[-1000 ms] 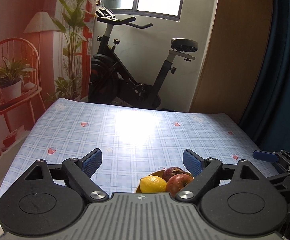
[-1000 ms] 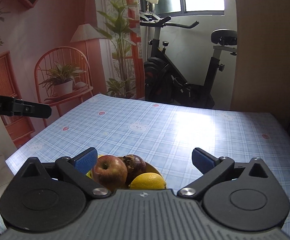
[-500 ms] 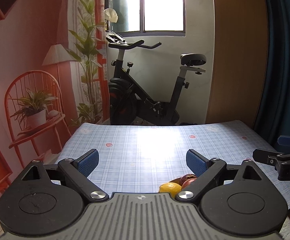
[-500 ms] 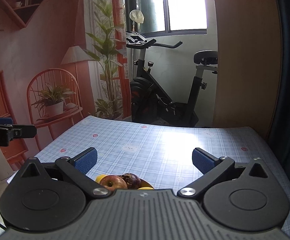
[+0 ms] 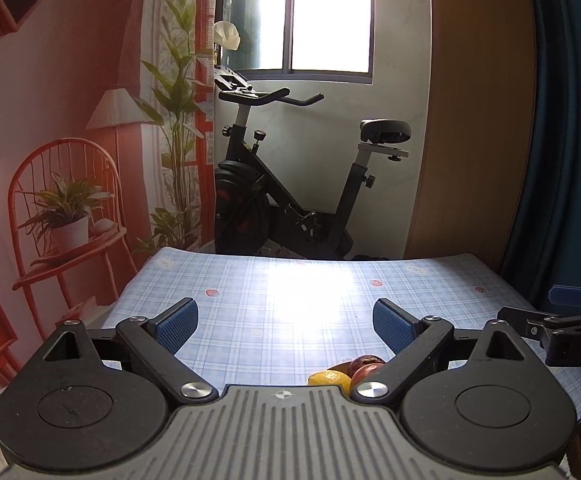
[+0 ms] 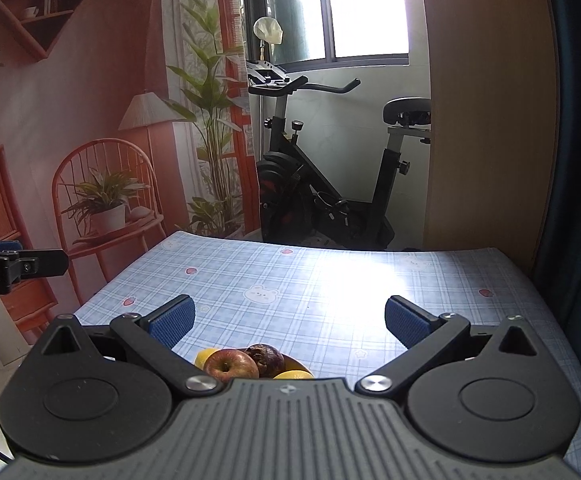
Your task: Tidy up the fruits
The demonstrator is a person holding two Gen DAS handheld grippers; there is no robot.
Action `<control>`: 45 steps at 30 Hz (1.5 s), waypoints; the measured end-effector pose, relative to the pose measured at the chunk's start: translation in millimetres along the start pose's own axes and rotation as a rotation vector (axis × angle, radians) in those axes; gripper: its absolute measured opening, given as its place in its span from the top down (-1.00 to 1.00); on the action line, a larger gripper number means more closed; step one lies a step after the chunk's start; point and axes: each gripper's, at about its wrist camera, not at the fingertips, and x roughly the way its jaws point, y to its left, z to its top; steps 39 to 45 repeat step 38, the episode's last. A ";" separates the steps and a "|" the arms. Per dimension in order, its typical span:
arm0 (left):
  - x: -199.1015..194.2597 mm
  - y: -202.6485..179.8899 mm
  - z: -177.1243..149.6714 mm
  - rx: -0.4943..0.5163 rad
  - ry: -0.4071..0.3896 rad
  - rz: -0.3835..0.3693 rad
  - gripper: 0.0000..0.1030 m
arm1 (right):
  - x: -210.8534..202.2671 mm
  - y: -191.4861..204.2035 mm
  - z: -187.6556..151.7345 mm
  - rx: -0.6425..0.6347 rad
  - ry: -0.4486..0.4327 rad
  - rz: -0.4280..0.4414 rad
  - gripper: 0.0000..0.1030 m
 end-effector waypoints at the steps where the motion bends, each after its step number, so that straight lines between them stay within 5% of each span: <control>1: -1.0 0.5 -1.1 0.004 -0.002 0.003 -0.86 | 0.3 -0.3 0.1 0.002 0.003 0.001 -1.00; 45: -14.5 -2.2 3.0 0.009 -0.029 0.016 -0.93 | -1.9 -6.1 -0.4 0.030 0.014 -0.004 -1.00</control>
